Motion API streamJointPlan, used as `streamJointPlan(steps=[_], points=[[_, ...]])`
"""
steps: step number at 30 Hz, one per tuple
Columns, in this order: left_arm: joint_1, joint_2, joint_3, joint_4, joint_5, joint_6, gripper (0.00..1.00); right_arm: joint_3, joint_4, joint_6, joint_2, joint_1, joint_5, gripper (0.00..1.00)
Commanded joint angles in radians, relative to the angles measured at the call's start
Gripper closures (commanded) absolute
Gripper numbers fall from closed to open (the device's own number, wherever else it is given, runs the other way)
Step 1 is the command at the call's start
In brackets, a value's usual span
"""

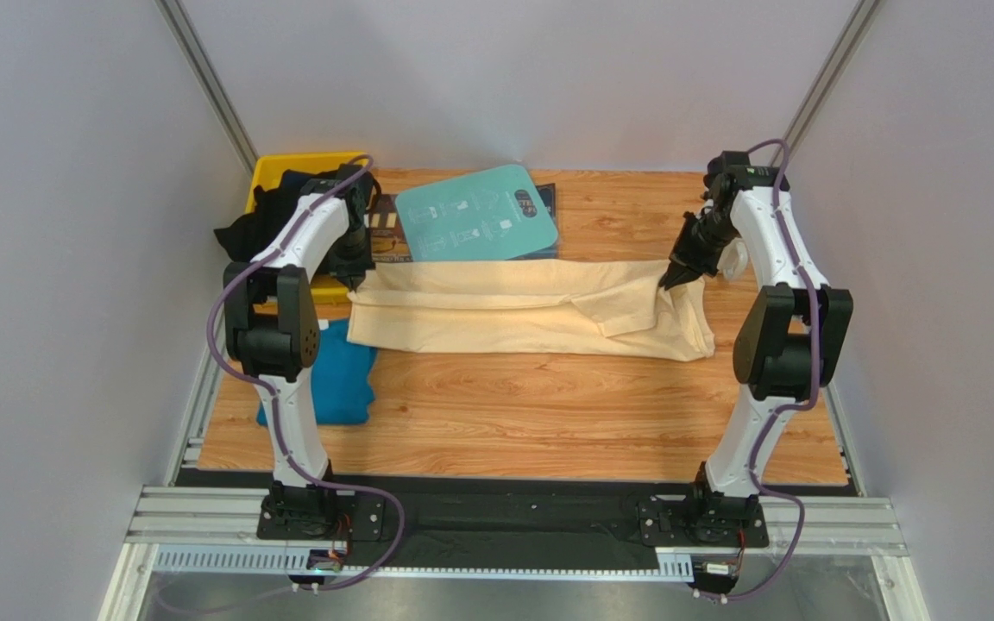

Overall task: Fold and stack the t-shirts
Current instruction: Fold the other side of the tshirt into a rectangle

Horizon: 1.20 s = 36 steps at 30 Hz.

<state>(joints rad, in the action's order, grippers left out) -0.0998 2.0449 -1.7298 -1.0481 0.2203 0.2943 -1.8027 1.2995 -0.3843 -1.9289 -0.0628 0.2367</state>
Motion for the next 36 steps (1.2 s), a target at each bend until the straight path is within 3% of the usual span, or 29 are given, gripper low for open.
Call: streamJointPlan(steps=[1,11,14,17,19,26,30,36], points=[[0.003,0.037,-0.074,-0.009,0.004,-0.023,1.00,-0.063,-0.013,0.004,-0.033,-0.008,-0.020,1.00],[0.003,0.106,-0.155,-0.042,0.028,-0.017,0.87,-0.147,-0.012,-0.033,-0.133,-0.008,-0.017,1.00],[0.003,0.124,-0.198,-0.069,0.063,-0.014,0.83,-0.185,-0.003,-0.037,-0.160,-0.008,-0.016,0.82],[0.003,0.133,-0.237,-0.095,0.103,-0.006,0.71,-0.218,-0.002,-0.039,-0.179,-0.008,-0.023,0.79],[0.003,0.127,-0.251,-0.102,0.149,0.003,0.71,-0.227,-0.002,-0.039,-0.189,-0.008,-0.033,0.74],[0.002,-0.003,-0.258,-0.069,0.217,0.043,0.71,-0.271,0.006,-0.034,-0.174,-0.008,-0.066,0.73],[-0.017,-0.094,-0.171,0.003,0.064,0.031,0.71,-0.218,0.009,-0.030,-0.116,-0.005,-0.039,0.72],[-0.109,-0.068,-0.045,0.013,-0.028,-0.010,0.76,-0.104,0.047,-0.004,-0.108,0.034,-0.031,0.69]])
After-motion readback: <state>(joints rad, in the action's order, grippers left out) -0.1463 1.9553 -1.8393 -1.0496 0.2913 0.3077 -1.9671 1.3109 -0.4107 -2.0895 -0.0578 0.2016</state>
